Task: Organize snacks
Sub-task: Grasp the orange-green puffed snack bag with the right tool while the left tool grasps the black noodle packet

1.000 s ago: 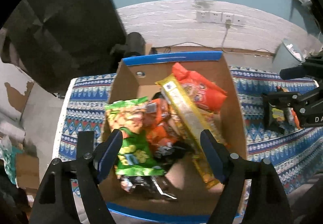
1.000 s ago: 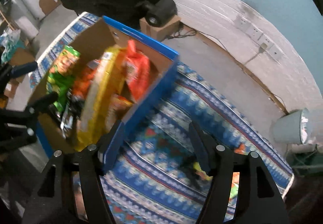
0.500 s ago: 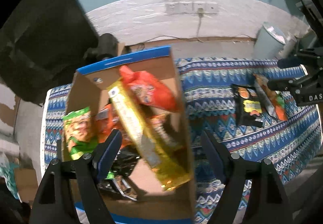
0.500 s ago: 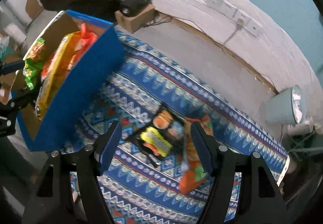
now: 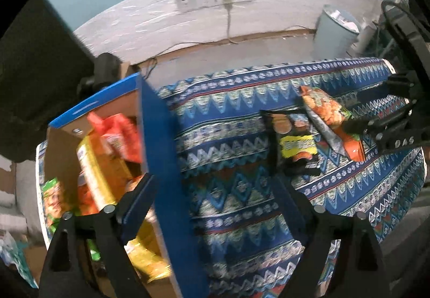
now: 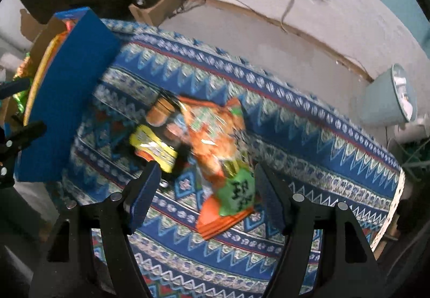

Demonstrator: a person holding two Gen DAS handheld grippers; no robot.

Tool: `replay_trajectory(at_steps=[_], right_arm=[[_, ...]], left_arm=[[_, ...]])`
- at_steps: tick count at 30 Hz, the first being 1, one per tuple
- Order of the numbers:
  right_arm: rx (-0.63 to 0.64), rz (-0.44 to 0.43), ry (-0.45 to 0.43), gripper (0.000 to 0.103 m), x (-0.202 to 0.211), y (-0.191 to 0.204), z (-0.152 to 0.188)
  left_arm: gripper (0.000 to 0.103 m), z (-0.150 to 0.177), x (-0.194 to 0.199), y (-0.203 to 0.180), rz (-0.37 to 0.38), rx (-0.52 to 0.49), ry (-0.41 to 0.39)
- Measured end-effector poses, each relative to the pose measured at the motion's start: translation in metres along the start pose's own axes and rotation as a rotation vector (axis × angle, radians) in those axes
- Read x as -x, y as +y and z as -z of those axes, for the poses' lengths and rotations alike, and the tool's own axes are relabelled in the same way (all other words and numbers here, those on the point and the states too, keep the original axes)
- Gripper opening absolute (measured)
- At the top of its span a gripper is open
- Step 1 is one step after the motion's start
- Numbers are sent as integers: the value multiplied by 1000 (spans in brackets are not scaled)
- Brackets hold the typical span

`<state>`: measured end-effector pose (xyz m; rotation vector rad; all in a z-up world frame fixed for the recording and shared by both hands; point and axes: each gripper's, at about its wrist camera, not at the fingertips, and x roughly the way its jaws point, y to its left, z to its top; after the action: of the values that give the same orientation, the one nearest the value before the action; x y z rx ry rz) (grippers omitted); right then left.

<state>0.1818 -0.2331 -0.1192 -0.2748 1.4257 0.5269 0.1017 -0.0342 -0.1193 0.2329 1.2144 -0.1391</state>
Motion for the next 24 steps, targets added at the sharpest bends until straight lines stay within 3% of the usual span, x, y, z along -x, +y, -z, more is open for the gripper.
replay_trajectory(at_steps=[9, 21, 22, 23, 24], right_arm=[[26, -1, 43, 71, -35, -9, 11], [24, 15, 73, 71, -65, -15, 16], [19, 7, 74, 70, -66, -16, 18], [8, -3, 77, 60, -68, -19, 20], [3, -6, 83, 56, -68, -19, 22]], left_arm=[[88, -21, -40, -36, 67, 0, 64], [88, -33, -69, -58, 124, 33, 75], [88, -34, -71, -59, 130, 39, 78], [88, -35, -74, -60, 136, 46, 82], [88, -36, -76, -61, 140, 53, 87]])
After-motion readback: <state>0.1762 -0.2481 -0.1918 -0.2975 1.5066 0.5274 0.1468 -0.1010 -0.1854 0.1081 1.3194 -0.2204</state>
